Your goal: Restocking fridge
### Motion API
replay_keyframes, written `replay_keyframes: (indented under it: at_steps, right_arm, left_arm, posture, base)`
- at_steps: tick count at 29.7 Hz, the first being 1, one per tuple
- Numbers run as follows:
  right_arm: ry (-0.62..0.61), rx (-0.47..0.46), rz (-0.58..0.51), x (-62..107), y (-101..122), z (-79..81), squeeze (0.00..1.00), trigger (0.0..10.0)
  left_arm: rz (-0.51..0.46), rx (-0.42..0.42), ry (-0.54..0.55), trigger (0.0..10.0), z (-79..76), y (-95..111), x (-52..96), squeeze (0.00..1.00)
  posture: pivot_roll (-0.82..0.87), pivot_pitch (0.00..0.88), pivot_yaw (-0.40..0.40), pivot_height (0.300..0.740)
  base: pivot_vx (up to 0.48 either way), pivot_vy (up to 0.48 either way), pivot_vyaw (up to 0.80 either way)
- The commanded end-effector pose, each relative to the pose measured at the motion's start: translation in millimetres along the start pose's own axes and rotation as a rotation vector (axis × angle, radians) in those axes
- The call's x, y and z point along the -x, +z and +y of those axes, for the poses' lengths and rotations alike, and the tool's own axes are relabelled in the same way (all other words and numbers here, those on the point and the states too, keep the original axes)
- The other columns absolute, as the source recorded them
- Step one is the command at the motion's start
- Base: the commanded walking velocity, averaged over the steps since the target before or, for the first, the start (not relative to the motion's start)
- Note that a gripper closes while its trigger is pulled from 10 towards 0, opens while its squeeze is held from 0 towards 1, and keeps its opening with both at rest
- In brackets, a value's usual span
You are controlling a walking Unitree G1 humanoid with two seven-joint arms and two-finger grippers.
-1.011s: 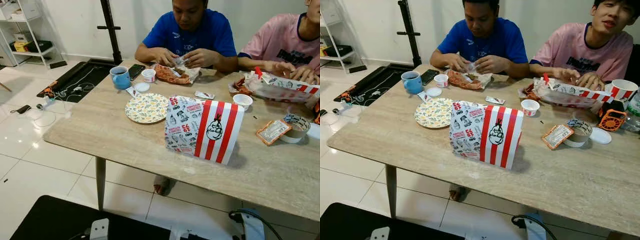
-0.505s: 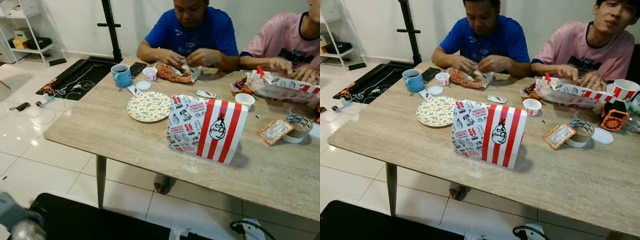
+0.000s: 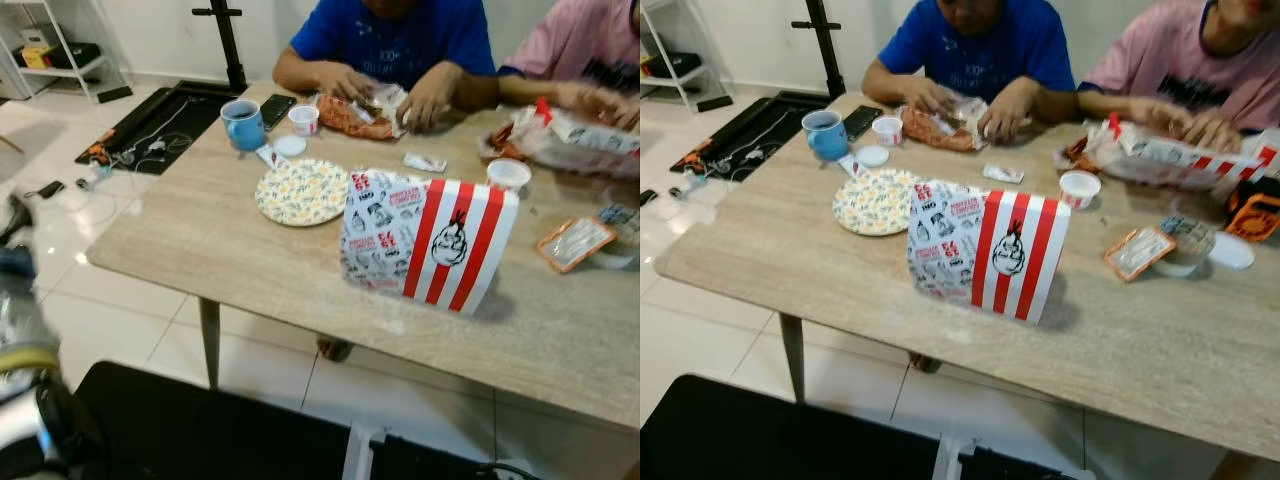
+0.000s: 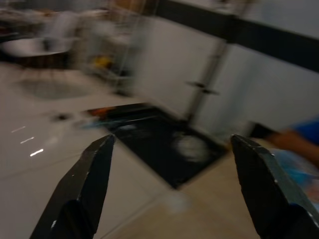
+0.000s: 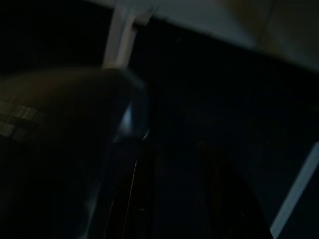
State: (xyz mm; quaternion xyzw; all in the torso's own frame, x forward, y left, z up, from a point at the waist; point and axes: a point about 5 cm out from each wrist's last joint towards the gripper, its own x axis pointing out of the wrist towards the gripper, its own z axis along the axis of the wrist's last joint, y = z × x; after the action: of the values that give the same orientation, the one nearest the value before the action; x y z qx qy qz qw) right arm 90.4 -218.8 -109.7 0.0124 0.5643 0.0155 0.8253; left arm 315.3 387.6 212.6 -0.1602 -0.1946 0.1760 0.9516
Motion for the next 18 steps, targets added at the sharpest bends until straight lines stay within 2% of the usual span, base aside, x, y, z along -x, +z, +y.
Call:
replay_keyframes:
  at_steps: [1,4,6,7,9,11,12,13,16,17,18]
  right_arm:
    - [0.0,-0.005,-0.012,0.3,-1,0.4,0.0,10.0]
    - [0.008,-0.003,-0.018,0.5,-3,2.4,0.0,10.0]
    - [0.01,0.0,-0.02,1.2,-4,1.4,0.0,10.0]
    - [0.01,0.0,-0.02,1.2,-4,1.4,0.0,10.0]
    - [0.008,0.0,-0.022,1.9,-6,-0.2,0.0,10.0]
    - [0.007,-0.001,-0.023,2.3,-6,-0.9,0.0,10.0]
    - [0.004,-0.006,-0.025,3.0,-8,-2.2,0.0,10.0]
    - [0.004,-0.006,-0.025,3.0,-8,-2.2,0.0,10.0]
    - [-0.001,-0.011,-0.027,6.0,-15,-6.3,0.0,10.0]
    - [-0.001,-0.011,-0.027,6.0,-15,-6.3,0.0,10.0]
    - [-0.004,-0.013,-0.025,6.9,-17,-7.7,0.0,10.0]
  left_arm:
    - [0.059,0.027,-0.044,10.0,-10.1,-16,1.8,1.0]
    - [0.131,0.096,-0.182,10.0,-49.4,-30,-9.2,1.0]
    - [0.244,0.1,-0.225,10.0,-73.2,-49,-10.6,0.0]
    - [0.244,0.1,-0.225,10.0,-73.2,-49,-10.6,0.0]
    - [0.327,0.096,-0.22,10.0,-83.8,-63,-8.6,0.0]
    - [0.353,0.1,-0.214,10.0,-85.6,-67,-7.6,0.0]
    - [0.387,0.144,-0.227,10.0,-92.5,-73,-5.9,0.0]
    - [0.387,0.144,-0.227,10.0,-92.5,-73,-5.9,0.0]
    - [0.492,0.25,-0.302,10.0,-120.8,-91,-0.3,0.0]
    - [0.492,0.25,-0.302,10.0,-120.8,-91,-0.3,0.0]
    - [0.507,0.285,-0.317,10.0,-128.5,-94,0.5,0.0]
  posture:
    - [-0.03,0.166,0.063,0.74]
    - [-0.04,0.187,0.065,0.74]
    - [-0.04,0.202,0.067,0.74]
    - [-0.04,0.202,0.067,0.74]
    - [-0.06,0.211,0.07,0.74]
    - [-0.07,0.217,0.071,0.74]
    - [-0.08,0.23,0.069,0.74]
    - [-0.08,0.23,0.069,0.74]
    - [-0.1,0.251,0.072,0.74]
    - [-0.1,0.251,0.072,0.74]
    - [-0.1,0.254,0.073,0.74]
  base:
    - [0.0,0.0,0.0]
    - [0.0,0.0,0.0]
    - [0.0,0.0,0.0]
    - [0.0,0.0,0.0]
    - [0.0,0.0,0.0]
    - [0.0,0.0,0.0]
    - [0.0,0.0,0.0]
    - [0.0,0.0,0.0]
    - [0.0,0.0,0.0]
    - [0.0,0.0,0.0]
    - [0.0,0.0,0.0]
